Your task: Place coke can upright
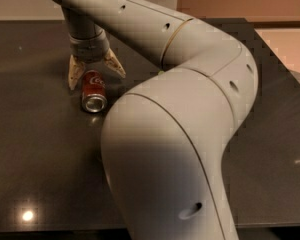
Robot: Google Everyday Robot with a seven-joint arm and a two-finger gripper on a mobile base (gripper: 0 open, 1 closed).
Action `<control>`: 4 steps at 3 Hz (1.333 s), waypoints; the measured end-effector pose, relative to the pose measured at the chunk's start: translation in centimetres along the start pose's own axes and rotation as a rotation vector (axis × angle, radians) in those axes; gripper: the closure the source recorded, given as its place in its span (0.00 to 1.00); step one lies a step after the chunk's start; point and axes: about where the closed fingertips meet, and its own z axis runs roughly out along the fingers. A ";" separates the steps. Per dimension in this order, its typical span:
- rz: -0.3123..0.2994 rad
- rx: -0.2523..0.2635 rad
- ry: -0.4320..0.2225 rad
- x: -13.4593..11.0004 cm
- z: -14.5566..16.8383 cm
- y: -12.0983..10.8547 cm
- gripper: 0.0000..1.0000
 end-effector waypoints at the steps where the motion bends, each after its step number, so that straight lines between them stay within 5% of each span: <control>1: -0.006 0.005 -0.004 0.0 -0.3 0.7 0.42; 3: -0.033 0.002 -0.015 -0.1 -0.9 2.0 0.88; 4: -0.098 0.027 -0.097 0.2 -3.1 1.8 1.00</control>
Offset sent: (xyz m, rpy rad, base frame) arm -0.0188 0.0140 0.0163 -0.0357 0.0183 0.0434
